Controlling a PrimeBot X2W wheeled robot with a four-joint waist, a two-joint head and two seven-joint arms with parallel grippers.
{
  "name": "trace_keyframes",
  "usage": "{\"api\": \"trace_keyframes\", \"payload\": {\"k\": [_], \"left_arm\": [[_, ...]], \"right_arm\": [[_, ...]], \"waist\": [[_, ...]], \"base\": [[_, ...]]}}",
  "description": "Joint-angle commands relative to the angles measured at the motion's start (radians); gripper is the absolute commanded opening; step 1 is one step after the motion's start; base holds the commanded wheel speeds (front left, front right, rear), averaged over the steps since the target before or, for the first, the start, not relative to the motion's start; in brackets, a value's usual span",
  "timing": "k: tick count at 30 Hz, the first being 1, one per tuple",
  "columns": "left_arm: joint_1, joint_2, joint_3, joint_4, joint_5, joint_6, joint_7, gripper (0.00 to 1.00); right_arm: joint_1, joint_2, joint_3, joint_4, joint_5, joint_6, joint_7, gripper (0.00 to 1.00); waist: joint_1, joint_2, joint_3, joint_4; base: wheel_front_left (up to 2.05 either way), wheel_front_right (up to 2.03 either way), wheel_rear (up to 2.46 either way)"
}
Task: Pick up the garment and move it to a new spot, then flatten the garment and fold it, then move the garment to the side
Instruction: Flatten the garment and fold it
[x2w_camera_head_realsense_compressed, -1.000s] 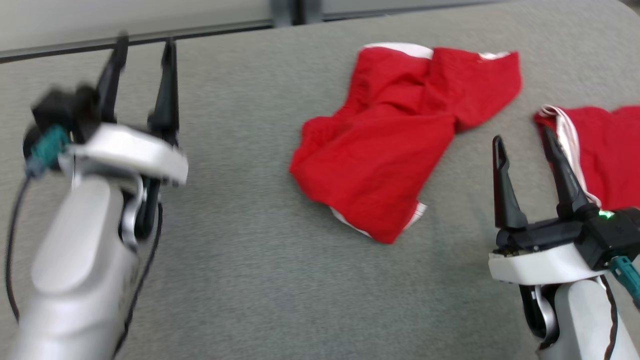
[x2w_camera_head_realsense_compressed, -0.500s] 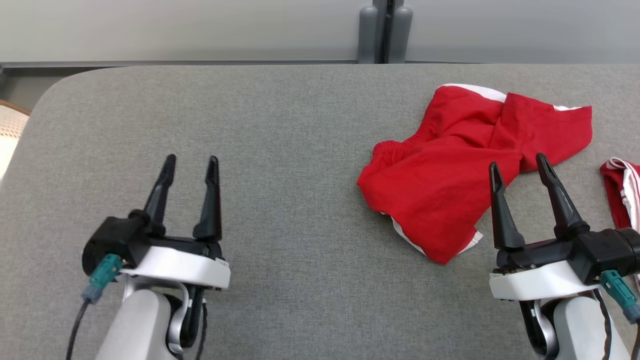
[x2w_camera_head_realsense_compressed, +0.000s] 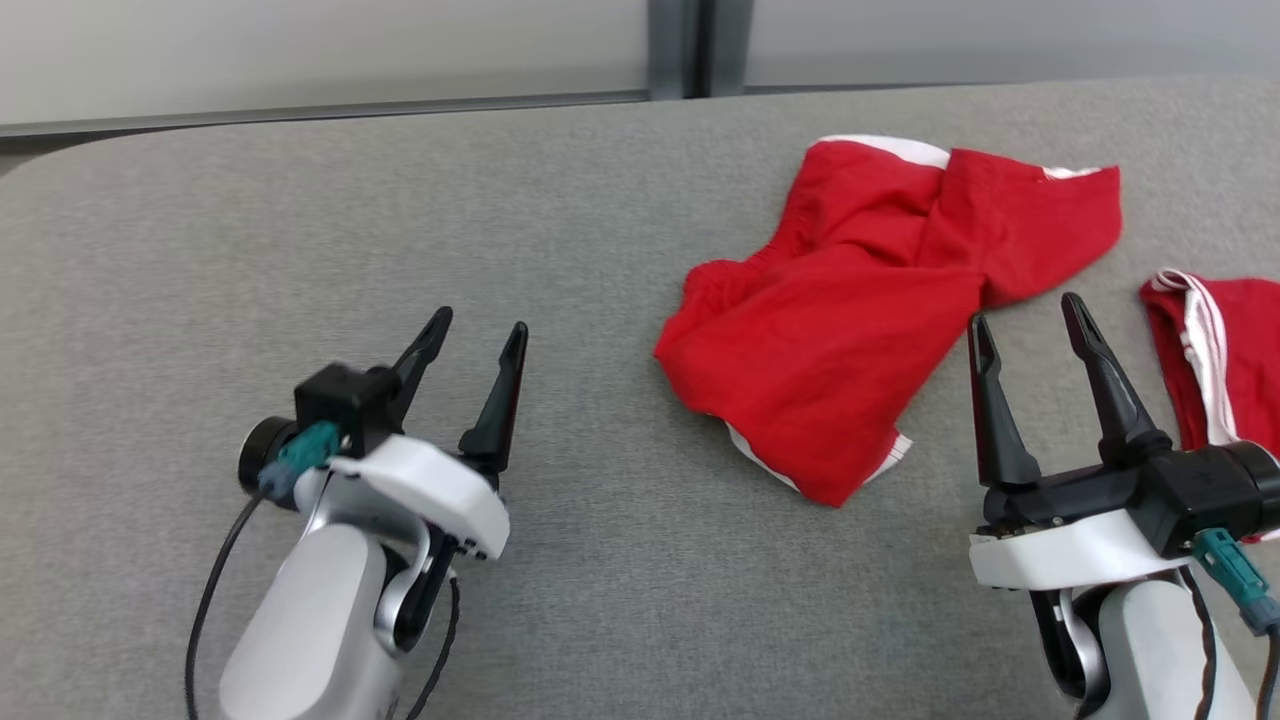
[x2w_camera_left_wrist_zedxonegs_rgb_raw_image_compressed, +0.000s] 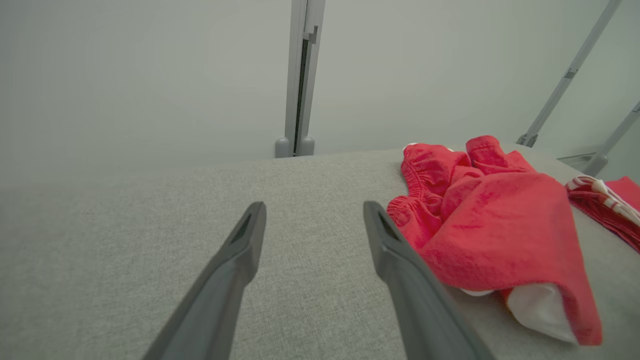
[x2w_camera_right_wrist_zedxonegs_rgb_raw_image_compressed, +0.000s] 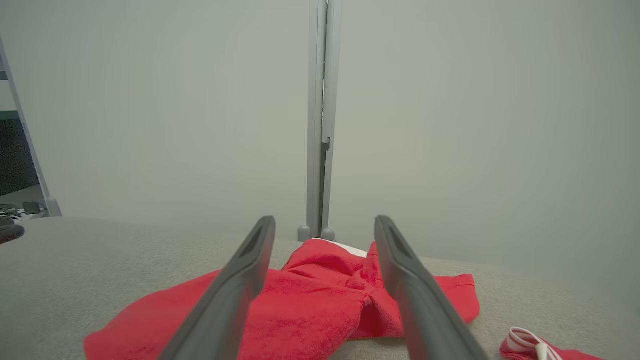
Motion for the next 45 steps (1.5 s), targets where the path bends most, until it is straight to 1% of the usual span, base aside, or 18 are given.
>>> {"api": "trace_keyframes", "payload": {"k": [1, 5, 11, 15, 18, 22, 23, 24, 25, 27, 30, 31, 32, 33, 36, 38, 41, 45], "left_arm": [[-0.024, 0.004, -0.004, 0.016, -0.018, -0.007, 0.03, 1.0], [-0.13, 0.0, -0.04, 0.058, -0.084, -0.019, 0.16, 1.0], [-0.263, 0.008, -0.104, 0.11, -0.152, -0.025, 0.297, 1.0], [-0.319, 0.037, -0.15, 0.153, -0.186, -0.025, 0.358, 1.0], [-0.348, 0.054, -0.167, 0.194, -0.183, -0.024, 0.374, 1.0], [-0.368, 0.061, -0.193, 0.237, -0.19, -0.024, 0.386, 1.0], [-0.367, 0.061, -0.203, 0.245, -0.198, -0.024, 0.388, 0.49], [-0.367, 0.062, -0.216, 0.25, -0.205, -0.024, 0.39, 0.03], [-0.369, 0.066, -0.23, 0.251, -0.21, -0.024, 0.387, 0.0], [-0.374, 0.075, -0.246, 0.252, -0.218, -0.025, 0.366, 0.0], [-0.394, 0.074, -0.231, 0.253, -0.209, -0.022, 0.281, 0.0], [-0.395, 0.068, -0.222, 0.258, -0.211, -0.011, 0.248, 0.0], [-0.395, 0.068, -0.222, 0.258, -0.211, -0.011, 0.248, 0.0], [-0.404, 0.061, -0.203, 0.27, -0.205, 0.013, 0.182, 0.0], [-0.419, 0.062, -0.163, 0.302, -0.201, 0.067, 0.092, 0.0], [-0.42, 0.064, -0.125, 0.335, -0.21, 0.126, 0.047, 0.0], [-0.418, 0.079, -0.108, 0.383, -0.199, 0.165, 0.006, 0.0], [-0.405, 0.101, -0.09, 0.433, -0.204, 0.182, -0.036, 0.0]], "right_arm": [[-0.012, -0.002, 0.003, -0.002, 0.007, -0.002, -0.005, 1.0], [-0.028, 0.001, 0.004, -0.011, 0.009, -0.002, -0.004, 1.0], [-0.043, 0.006, 0.005, -0.021, 0.016, -0.002, -0.004, 1.0], [-0.052, 0.008, 0.006, -0.024, 0.025, -0.002, -0.004, 1.0], [-0.054, 0.008, 0.009, -0.026, 0.042, -0.002, -0.004, 1.0], [-0.056, 0.008, 0.014, -0.025, 0.062, -0.002, -0.004, 1.0], [-0.056, 0.008, 0.015, -0.025, 0.066, -0.002, -0.004, 1.0], [-0.055, 0.008, 0.016, -0.023, 0.067, -0.002, -0.004, 1.0], [-0.054, 0.008, 0.016, -0.023, 0.069, -0.002, -0.004, 1.0], [-0.053, 0.008, 0.016, -0.019, 0.071, -0.002, -0.004, 1.0], [-0.052, 0.008, 0.015, -0.016, 0.072, -0.002, -0.004, 1.0], [-0.052, 0.008, 0.016, -0.014, 0.07, -0.002, -0.004, 1.0], [-0.052, 0.008, 0.016, -0.014, 0.07, -0.002, -0.004, 1.0], [-0.048, 0.008, 0.019, -0.012, 0.066, -0.002, -0.004, 1.0], [-0.039, 0.008, 0.023, -0.006, 0.061, -0.002, -0.004, 1.0], [-0.035, 0.008, 0.024, -0.003, 0.057, -0.002, -0.004, 1.0], [-0.032, 0.008, 0.03, 0.002, 0.051, -0.002, -0.004, 1.0], [-0.025, 0.008, 0.032, 0.007, 0.041, -0.002, -0.004, 1.0]], "waist": [[0.0, -0.0001, 0.031, -0.032], [0.0, -0.0001, 0.086, -0.087], [0.0, -0.0001, 0.154, -0.16], [0.0, -0.0001, 0.178, -0.202], [0.0, -0.0001, 0.186, -0.223], [0.0, -0.0001, 0.187, -0.241], [0.0, -0.0001, 0.187, -0.243], [0.0, -0.0001, 0.186, -0.245], [0.0, -0.0001, 0.184, -0.246], [0.0, -0.0001, 0.177, -0.246], [0.0, -0.0001, 0.161, -0.238], [0.0, -0.0001, 0.153, -0.234], [0.0, -0.0001, 0.153, -0.234], [0.0, -0.0001, 0.138, -0.225], [0.0, -0.0001, 0.114, -0.208], [0.0, -0.0001, 0.1, -0.193], [0.0, -0.0001, 0.085, -0.172], [0.0, -0.0001, 0.072, -0.142]], "base": [[0.0, 0.0, 0.0], [0.0, 0.0, 0.0], [0.0, 0.0, 0.0], [0.0, 0.0, 0.0], [0.0, 0.0, 0.0], [0.0, 0.0, 0.0], [0.0, 0.0, 0.0], [0.0, 0.0, 0.0], [0.0, 0.0, 0.0], [0.0, 0.0, 0.0], [0.0, 0.0, 0.0], [0.0, 0.0, 0.0], [0.0, 0.0, 0.0], [0.0, 0.0, 0.0], [0.0, 0.0, 0.0], [0.0, 0.0, 0.0], [0.0, 0.0, 0.0], [0.0, 0.0, 0.0]]}}
